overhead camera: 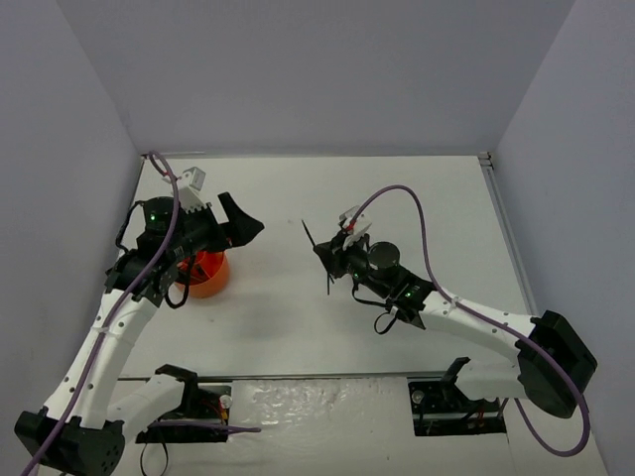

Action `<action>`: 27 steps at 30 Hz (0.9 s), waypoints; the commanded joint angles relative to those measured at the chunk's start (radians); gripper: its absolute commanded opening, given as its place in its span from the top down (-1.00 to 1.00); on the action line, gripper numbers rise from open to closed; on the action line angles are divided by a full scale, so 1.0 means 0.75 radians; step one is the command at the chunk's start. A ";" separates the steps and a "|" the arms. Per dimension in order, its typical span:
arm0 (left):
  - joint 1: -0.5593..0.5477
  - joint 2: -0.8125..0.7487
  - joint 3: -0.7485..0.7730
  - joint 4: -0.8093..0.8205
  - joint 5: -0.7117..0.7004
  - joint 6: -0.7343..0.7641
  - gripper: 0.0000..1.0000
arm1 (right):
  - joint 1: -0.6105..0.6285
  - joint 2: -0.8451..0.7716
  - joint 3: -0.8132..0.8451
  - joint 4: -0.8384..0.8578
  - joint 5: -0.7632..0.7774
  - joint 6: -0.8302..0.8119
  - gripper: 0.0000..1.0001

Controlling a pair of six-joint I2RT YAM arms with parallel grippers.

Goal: Organize the makeup

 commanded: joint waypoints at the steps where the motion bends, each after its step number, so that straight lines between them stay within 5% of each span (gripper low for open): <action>1: -0.144 0.045 0.045 0.278 0.078 -0.146 -0.94 | 0.019 -0.001 0.026 0.313 -0.196 -0.044 1.00; 6: -0.244 0.108 0.068 0.297 0.006 -0.152 -0.92 | 0.035 0.020 0.043 0.380 -0.235 -0.015 1.00; 11: -0.301 0.134 0.052 0.354 -0.068 -0.162 -0.69 | 0.037 0.021 0.050 0.400 -0.248 -0.003 1.00; 27: -0.402 0.224 0.052 0.366 -0.171 -0.142 0.61 | 0.039 0.040 0.032 0.445 -0.249 0.027 1.00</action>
